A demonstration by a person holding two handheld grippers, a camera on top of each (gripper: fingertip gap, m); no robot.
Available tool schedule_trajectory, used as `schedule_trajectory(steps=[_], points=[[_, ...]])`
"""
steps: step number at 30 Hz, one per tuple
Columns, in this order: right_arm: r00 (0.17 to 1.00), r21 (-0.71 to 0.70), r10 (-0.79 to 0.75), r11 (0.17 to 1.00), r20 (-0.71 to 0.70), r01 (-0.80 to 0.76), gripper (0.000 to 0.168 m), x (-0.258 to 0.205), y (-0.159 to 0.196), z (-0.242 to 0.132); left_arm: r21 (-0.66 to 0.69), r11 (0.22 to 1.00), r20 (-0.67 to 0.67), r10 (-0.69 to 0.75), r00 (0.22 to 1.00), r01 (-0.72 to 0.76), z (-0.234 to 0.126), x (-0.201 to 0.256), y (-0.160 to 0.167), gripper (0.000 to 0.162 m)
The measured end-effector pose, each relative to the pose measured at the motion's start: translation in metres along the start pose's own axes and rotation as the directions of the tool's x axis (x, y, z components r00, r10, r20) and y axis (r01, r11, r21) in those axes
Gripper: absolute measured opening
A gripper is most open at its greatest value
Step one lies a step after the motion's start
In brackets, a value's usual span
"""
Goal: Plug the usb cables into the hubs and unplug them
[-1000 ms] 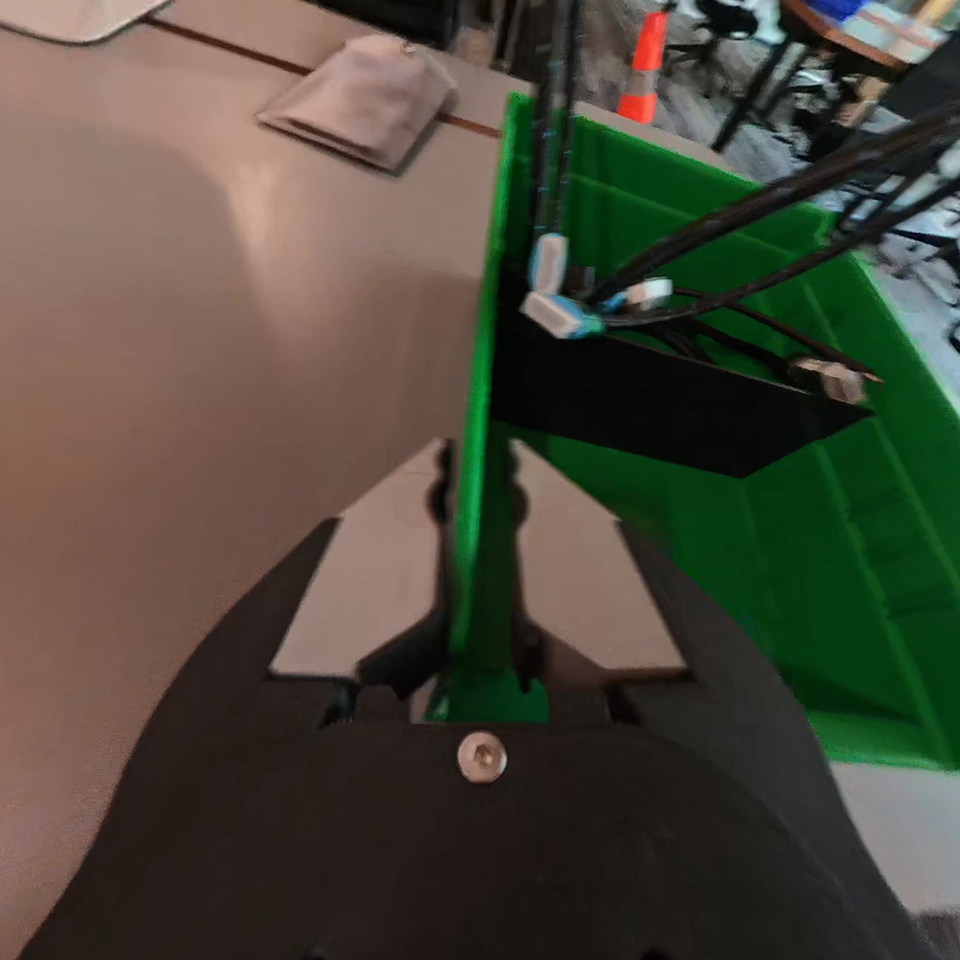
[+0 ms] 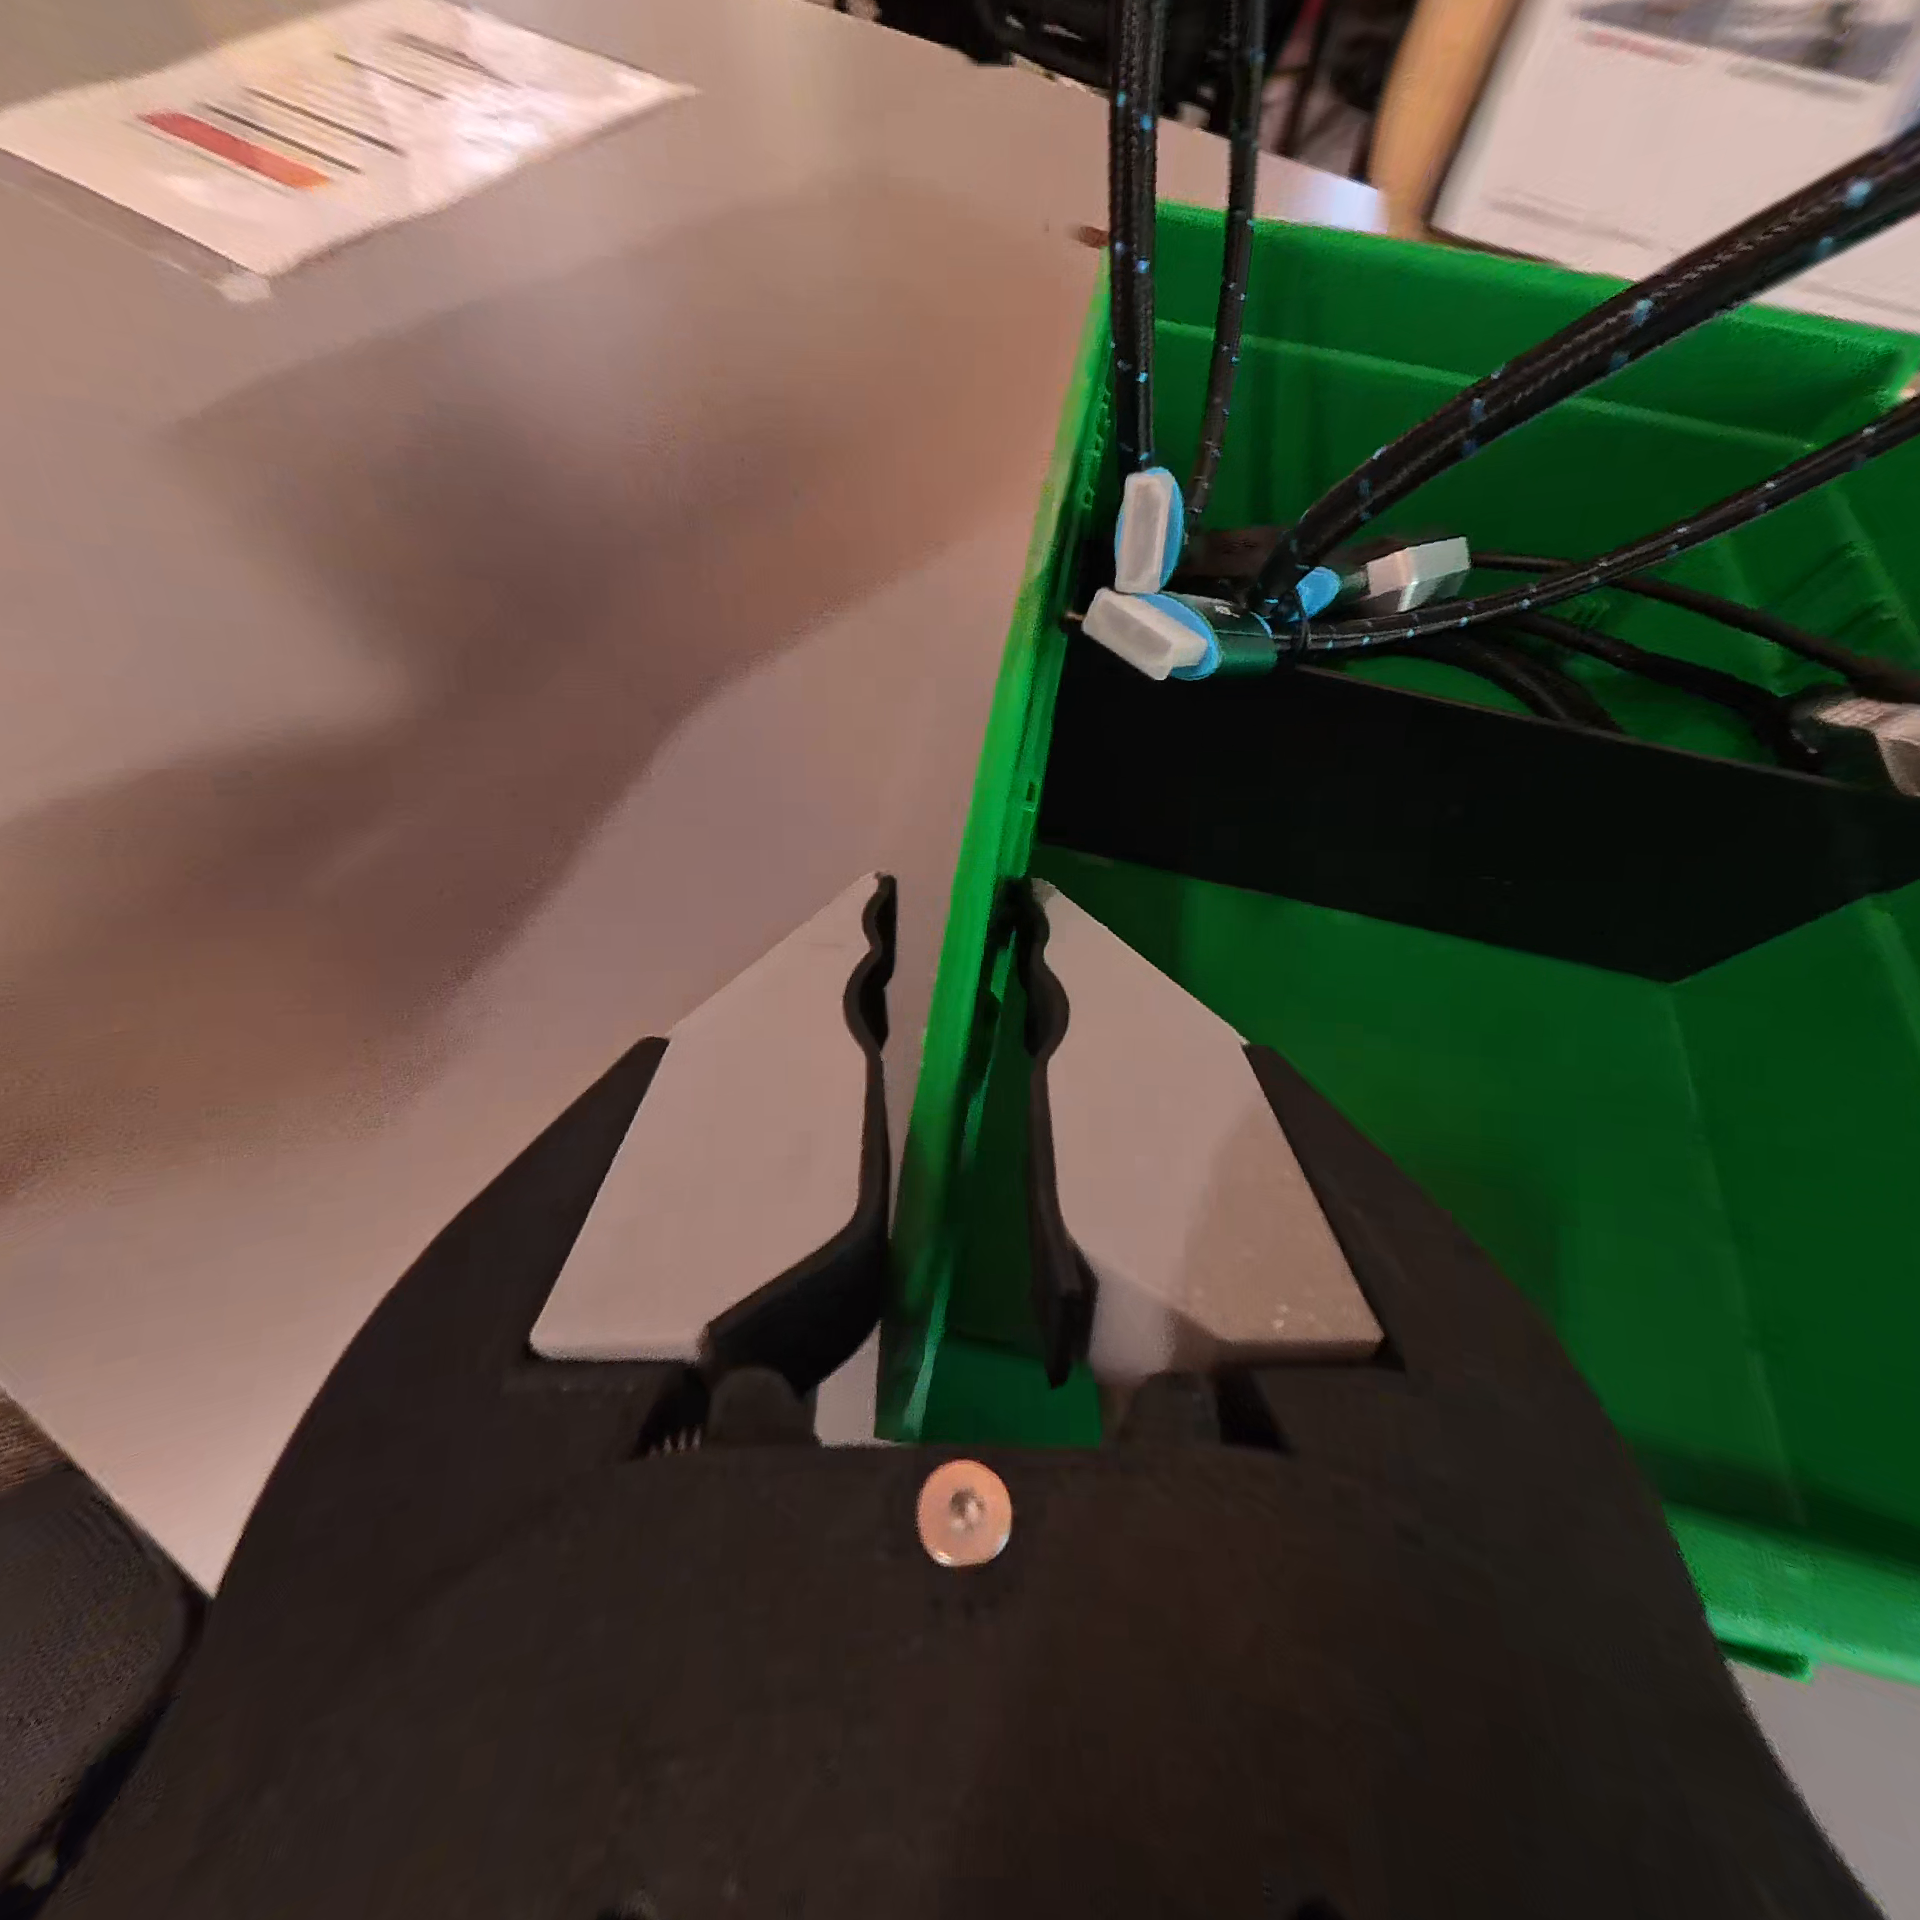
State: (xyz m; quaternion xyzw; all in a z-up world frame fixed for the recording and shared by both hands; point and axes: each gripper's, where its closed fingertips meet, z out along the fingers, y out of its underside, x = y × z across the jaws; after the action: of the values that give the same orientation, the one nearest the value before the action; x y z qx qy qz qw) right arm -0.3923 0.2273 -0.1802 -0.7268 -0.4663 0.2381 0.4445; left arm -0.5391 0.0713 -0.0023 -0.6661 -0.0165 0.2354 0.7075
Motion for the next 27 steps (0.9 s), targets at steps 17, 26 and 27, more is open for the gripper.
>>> schedule_trajectory(steps=[17, 26, 27], points=[[0.975, 0.392, -0.151, 0.917, 0.164, 0.076, 0.041, -0.001, -0.086, -0.078, 0.111, 0.993, -0.047, 0.034, 0.998, -0.028, -0.025, 0.031, -0.055, 0.003], [0.996, 0.374, 0.051, 0.927, -0.07, -0.021, 0.03, 0.199, -0.002, -0.177, 0.204, 0.975, -0.319, 0.147, 0.936, -0.084, 0.001, 0.182, -0.112, 0.003], [0.994, 0.36, 0.066, 0.932, -0.084, -0.032, 0.03, 0.214, 0.008, -0.185, 0.201, 0.976, -0.361, 0.156, 0.92, -0.087, 0.004, 0.203, -0.115, 0.003]])
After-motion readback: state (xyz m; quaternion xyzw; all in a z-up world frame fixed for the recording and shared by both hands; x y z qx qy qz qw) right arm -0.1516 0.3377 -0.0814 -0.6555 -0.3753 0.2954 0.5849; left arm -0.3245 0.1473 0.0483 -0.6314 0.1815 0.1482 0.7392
